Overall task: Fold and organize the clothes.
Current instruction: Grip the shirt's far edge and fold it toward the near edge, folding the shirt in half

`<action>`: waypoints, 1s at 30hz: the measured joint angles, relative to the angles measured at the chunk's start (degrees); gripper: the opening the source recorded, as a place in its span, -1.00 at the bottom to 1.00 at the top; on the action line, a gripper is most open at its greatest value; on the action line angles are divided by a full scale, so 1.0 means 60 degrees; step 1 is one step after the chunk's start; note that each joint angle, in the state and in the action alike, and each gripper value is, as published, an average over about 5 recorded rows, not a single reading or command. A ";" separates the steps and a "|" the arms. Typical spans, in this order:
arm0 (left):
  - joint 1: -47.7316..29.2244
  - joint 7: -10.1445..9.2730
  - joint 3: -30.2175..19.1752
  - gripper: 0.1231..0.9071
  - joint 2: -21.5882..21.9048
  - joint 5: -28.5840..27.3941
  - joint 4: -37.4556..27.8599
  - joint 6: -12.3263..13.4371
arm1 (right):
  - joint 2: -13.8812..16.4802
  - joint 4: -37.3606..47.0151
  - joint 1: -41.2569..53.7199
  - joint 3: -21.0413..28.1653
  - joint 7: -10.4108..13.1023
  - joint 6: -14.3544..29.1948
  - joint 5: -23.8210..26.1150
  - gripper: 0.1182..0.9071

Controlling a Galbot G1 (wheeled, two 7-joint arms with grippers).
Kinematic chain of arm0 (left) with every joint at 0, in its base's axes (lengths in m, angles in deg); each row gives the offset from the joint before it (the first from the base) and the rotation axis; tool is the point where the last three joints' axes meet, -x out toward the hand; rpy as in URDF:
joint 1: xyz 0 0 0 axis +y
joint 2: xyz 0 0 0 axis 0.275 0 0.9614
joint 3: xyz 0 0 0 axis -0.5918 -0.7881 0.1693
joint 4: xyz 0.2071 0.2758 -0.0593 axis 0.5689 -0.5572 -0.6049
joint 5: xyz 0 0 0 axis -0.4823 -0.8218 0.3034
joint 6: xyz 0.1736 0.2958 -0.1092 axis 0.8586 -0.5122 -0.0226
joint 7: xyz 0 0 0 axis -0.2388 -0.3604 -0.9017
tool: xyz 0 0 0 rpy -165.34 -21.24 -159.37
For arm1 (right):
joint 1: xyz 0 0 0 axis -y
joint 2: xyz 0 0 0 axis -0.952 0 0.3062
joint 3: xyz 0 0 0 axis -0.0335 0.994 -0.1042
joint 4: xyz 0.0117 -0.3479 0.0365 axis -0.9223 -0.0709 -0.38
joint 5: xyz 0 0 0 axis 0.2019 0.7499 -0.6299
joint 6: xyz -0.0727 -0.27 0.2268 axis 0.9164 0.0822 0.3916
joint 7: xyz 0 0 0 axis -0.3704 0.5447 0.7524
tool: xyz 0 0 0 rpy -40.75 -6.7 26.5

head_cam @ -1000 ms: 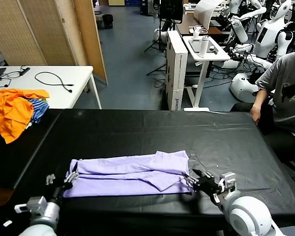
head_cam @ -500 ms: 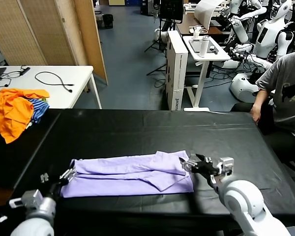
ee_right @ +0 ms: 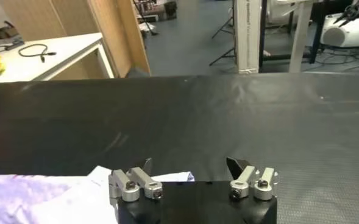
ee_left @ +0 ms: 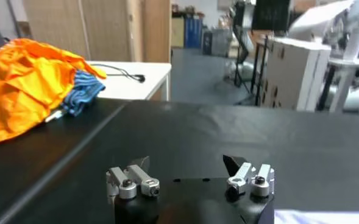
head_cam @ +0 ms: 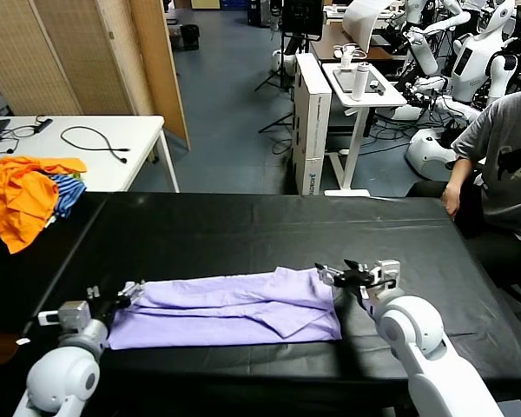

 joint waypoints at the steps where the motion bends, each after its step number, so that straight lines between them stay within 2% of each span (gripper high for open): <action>1: 0.0023 0.0033 -0.0014 1.00 0.0040 -0.0024 0.0008 -0.0116 | -0.0020 0.0038 0.0029 0.0020 0.0000 0.0000 0.0006 1.00; 10: 0.0154 0.0145 -0.0114 1.00 0.0380 -0.0029 0.0072 -0.0799 | -0.0084 0.0158 0.0198 0.0091 -0.0009 0.0000 0.0002 1.00; 22: -0.0248 -0.0054 -0.0268 1.00 0.0835 0.0812 0.0192 -0.1229 | -0.0168 0.0154 0.0307 0.0202 -0.0002 0.0000 -0.0018 1.00; 30: -0.0364 0.0092 -0.0348 1.00 0.0887 0.1298 -0.0123 -0.1782 | -0.0245 0.0294 0.0283 0.0238 0.0006 0.0000 0.0075 0.79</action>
